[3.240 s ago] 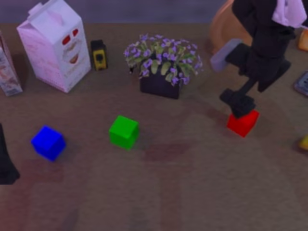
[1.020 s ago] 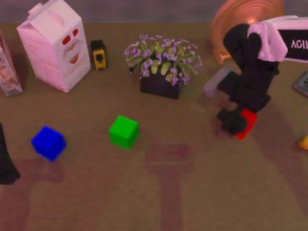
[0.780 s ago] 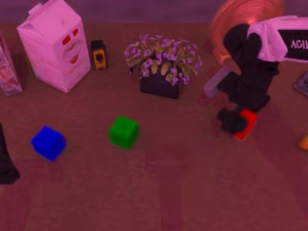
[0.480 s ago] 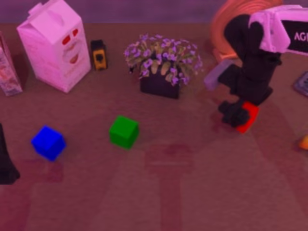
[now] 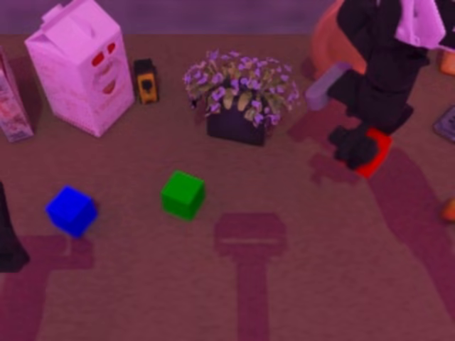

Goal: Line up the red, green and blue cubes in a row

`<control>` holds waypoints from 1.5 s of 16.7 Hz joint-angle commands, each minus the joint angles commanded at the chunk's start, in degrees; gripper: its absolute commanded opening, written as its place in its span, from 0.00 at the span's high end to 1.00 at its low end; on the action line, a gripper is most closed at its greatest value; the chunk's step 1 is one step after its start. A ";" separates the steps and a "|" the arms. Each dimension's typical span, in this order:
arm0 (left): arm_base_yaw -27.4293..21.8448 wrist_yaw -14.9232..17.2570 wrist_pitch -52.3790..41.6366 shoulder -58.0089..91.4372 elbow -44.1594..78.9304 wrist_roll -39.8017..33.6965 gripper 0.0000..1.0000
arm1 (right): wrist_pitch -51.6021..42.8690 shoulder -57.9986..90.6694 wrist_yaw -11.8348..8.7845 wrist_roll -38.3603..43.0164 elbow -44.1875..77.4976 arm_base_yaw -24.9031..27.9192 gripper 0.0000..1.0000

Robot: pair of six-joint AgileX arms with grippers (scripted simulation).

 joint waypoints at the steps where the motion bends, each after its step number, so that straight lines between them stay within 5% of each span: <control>1: 0.00 0.00 0.00 0.00 0.00 0.00 0.00 | 0.13 0.21 -0.02 0.09 -0.12 -0.30 1.00; 5: 0.00 0.00 0.00 0.00 0.00 0.00 0.00 | -1.36 1.68 -0.02 -0.64 2.81 3.75 1.00; 16: 0.00 0.00 0.00 0.00 0.00 0.00 0.00 | -11.39 10.14 -0.11 -4.37 21.22 34.33 1.00; 25: 0.00 0.00 0.00 0.00 0.00 0.00 0.00 | -9.53 10.47 -0.09 -4.52 20.08 36.21 1.00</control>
